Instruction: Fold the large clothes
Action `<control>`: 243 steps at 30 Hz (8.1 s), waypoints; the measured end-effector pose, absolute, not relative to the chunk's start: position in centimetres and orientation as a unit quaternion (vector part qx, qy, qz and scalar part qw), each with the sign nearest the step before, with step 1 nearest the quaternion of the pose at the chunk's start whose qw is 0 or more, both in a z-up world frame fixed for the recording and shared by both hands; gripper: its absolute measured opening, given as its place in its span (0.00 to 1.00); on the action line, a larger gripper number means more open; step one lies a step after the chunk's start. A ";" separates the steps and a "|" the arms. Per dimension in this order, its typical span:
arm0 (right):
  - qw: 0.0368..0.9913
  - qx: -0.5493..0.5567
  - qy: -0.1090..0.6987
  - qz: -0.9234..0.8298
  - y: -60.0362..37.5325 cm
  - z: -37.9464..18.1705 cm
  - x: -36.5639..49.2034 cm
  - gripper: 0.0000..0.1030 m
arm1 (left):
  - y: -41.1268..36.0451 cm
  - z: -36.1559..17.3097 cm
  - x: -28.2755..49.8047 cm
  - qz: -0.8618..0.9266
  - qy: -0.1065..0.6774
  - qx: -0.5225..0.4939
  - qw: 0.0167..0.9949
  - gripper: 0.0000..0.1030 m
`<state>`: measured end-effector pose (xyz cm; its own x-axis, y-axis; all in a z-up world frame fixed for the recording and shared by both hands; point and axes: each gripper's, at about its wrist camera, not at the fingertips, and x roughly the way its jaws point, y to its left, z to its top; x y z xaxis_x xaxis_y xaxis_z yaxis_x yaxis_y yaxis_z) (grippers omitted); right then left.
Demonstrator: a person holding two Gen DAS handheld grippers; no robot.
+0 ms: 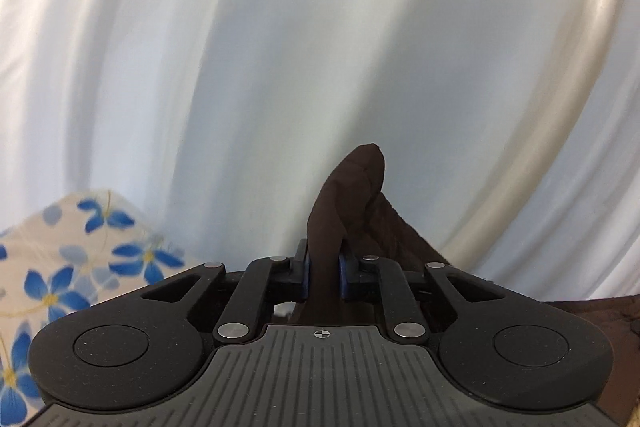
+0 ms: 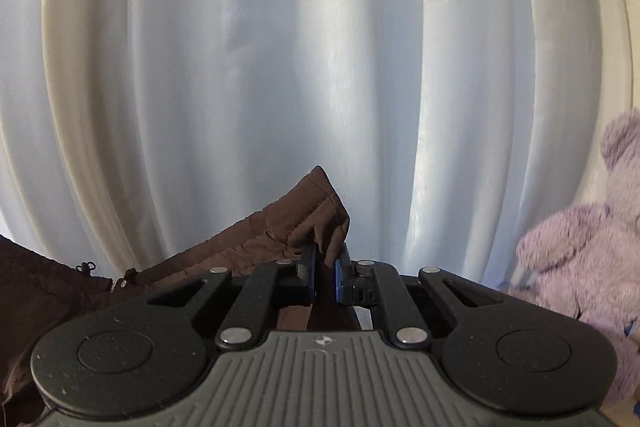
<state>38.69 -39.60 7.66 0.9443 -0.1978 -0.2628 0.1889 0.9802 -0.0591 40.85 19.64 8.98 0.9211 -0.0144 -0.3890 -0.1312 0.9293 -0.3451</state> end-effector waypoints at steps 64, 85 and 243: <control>0.956 0.189 0.207 -0.088 -48.4 -7.7 47.4 0.00 | 18.1 -9.2 52.0 0.145 0.271 -0.207 0.929 0.89; 0.934 0.216 0.244 -0.147 -51.7 -6.1 30.9 0.30 | 18.6 -8.2 37.5 -0.030 0.373 -0.164 0.913 0.97; 0.978 0.058 0.200 -0.023 -34.8 -5.5 21.4 0.20 | 18.9 -6.5 18.3 0.041 0.379 -0.329 0.864 1.00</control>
